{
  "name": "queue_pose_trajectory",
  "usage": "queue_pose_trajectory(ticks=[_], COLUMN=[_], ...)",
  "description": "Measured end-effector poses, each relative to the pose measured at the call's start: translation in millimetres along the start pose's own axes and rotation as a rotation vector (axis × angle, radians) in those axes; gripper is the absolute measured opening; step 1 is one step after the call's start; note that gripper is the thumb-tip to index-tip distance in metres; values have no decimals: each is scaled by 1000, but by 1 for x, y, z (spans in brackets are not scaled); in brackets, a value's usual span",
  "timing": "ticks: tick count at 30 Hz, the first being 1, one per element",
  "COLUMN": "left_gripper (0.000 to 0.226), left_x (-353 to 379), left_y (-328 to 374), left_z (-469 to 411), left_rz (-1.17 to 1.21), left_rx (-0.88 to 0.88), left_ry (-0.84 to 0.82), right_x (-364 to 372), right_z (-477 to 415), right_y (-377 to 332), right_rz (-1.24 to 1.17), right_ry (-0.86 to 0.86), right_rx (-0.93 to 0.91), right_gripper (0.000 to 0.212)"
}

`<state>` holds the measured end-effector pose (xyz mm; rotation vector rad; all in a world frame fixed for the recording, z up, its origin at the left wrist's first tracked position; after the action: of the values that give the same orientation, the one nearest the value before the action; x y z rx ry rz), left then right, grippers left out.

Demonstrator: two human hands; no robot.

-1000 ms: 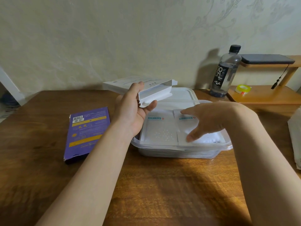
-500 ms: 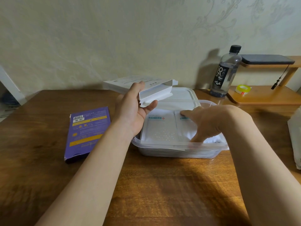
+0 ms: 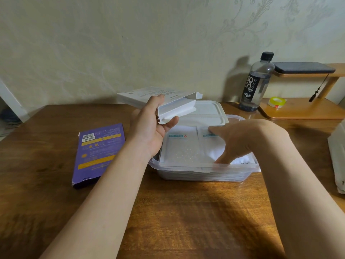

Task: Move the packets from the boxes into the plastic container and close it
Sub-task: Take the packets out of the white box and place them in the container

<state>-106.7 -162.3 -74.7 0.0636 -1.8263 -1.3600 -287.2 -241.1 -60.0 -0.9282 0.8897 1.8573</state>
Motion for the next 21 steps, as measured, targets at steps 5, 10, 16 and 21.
queue_pose_trajectory(ticks=[5, 10, 16, 21], left_gripper=[14, 13, 14, 12], left_x=[0, 0, 0, 1], left_y=[1, 1, 1, 2], left_z=[0, 0, 1, 1], left_rz=[-2, -1, 1, -6], left_rx=[-3, -2, -2, 0], left_ry=[1, -4, -9, -10], right_x=[2, 2, -2, -6], right_z=[-5, -3, 1, 10], right_y=[-2, -2, 1, 5], right_rz=[14, 20, -4, -44], right_ry=[20, 27, -10, 5], right_rx=[10, 12, 5, -16], right_gripper=[112, 109, 111, 108])
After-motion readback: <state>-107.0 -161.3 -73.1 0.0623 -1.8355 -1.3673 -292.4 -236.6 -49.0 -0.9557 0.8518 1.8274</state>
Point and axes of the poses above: each hand's wrist, its own z-axis away from the middle knuckle, its own x-axis out of the palm, y = z × x, the point moved 1 cm from there along -z, towards the middle knuckle, and after that the axes turned 14 degrees about x, right-handed, at the moved point
